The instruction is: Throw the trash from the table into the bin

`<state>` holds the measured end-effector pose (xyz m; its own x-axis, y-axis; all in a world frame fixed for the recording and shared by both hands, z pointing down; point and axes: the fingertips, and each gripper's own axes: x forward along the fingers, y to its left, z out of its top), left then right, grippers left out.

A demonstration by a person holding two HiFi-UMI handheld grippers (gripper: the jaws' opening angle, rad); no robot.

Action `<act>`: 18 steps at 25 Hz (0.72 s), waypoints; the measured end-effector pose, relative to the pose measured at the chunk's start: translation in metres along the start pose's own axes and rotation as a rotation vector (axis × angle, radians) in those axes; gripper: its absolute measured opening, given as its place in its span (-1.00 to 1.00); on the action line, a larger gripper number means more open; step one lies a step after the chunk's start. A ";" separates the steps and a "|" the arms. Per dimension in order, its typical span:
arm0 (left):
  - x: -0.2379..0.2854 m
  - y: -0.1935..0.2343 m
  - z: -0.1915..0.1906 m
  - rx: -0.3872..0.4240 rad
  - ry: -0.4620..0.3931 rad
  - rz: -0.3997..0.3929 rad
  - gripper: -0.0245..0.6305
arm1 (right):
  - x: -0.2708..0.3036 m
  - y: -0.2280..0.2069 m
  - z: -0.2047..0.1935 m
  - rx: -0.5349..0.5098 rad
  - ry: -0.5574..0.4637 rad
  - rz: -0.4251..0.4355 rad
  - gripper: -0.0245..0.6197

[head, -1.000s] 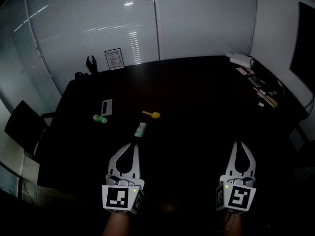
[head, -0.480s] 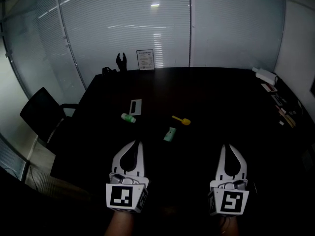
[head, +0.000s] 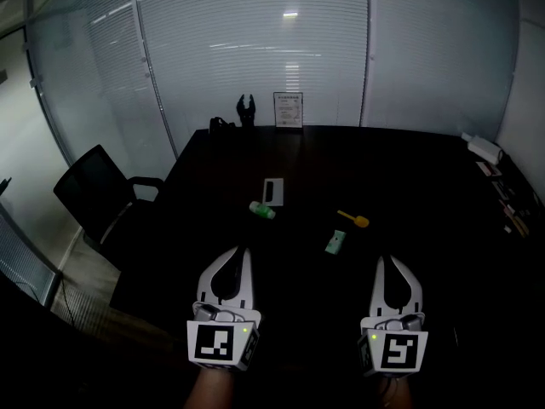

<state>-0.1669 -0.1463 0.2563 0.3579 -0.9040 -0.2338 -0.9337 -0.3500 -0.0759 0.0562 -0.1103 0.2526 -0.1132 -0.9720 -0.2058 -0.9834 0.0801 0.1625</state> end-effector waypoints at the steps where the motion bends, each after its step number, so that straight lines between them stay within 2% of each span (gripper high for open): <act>1: -0.001 0.008 -0.001 0.002 -0.006 0.001 -0.93 | 0.003 0.007 0.000 -0.001 -0.001 0.000 -0.90; 12: -0.002 0.067 -0.001 -0.015 -0.014 -0.024 -0.93 | 0.026 0.054 0.001 0.000 0.012 -0.030 -0.90; 18: 0.004 0.085 -0.005 -0.033 -0.018 -0.035 -0.93 | 0.039 0.066 -0.007 0.002 0.041 -0.039 -0.90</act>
<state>-0.2443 -0.1807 0.2539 0.3898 -0.8867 -0.2487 -0.9195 -0.3895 -0.0525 -0.0118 -0.1445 0.2617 -0.0689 -0.9827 -0.1719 -0.9873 0.0424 0.1529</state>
